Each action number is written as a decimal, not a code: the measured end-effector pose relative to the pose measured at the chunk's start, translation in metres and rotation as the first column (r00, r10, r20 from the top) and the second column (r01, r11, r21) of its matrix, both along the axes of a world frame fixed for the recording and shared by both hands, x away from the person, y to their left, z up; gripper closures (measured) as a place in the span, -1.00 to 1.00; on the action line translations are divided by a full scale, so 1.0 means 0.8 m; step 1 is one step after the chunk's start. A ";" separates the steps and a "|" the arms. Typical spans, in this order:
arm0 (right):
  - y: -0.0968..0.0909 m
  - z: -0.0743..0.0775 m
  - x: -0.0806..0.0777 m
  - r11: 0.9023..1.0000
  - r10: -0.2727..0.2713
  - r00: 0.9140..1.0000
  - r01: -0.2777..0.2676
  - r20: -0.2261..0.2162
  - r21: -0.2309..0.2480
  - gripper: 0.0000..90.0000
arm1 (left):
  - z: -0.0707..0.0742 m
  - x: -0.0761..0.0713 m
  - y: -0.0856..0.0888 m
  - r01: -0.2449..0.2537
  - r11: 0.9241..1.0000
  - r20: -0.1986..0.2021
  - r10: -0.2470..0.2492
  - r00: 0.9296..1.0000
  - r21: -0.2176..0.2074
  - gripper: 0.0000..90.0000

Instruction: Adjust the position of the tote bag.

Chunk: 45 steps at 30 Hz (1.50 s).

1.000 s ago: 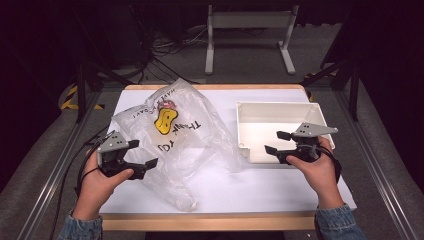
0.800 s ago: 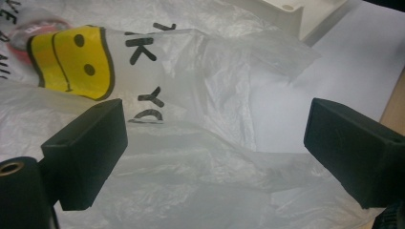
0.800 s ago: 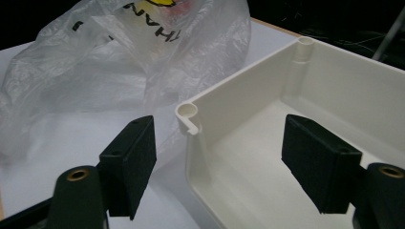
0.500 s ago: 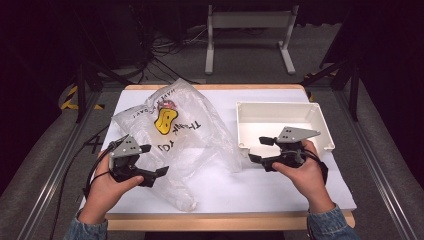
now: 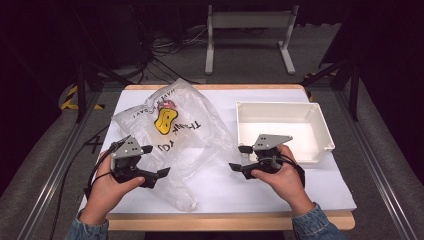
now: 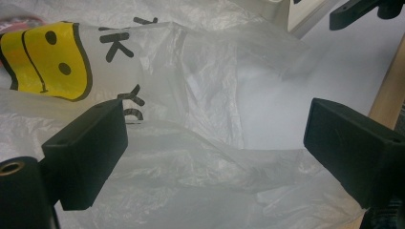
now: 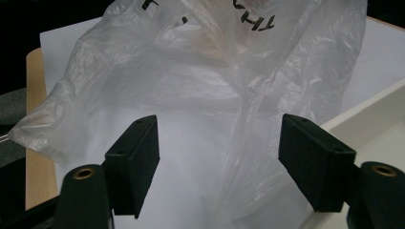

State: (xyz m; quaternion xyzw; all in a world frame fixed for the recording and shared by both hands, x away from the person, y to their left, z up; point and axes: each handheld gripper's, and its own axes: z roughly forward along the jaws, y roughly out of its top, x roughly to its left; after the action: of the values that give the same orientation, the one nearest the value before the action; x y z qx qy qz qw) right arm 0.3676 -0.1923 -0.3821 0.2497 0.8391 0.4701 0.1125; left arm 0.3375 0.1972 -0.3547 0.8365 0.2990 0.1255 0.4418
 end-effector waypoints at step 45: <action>0.028 0.010 -0.025 0.999 0.043 0.993 -0.041 -0.111 0.018 1.00 | -0.013 0.007 -0.013 -0.008 0.999 -0.012 0.008 1.000 0.044 -0.81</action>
State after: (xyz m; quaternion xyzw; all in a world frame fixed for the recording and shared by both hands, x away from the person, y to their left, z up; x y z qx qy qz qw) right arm 0.3472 -0.1700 -0.3739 0.2587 0.8453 0.4643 0.0538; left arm 0.3429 0.1865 -0.3654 0.8455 0.3021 0.1288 0.4211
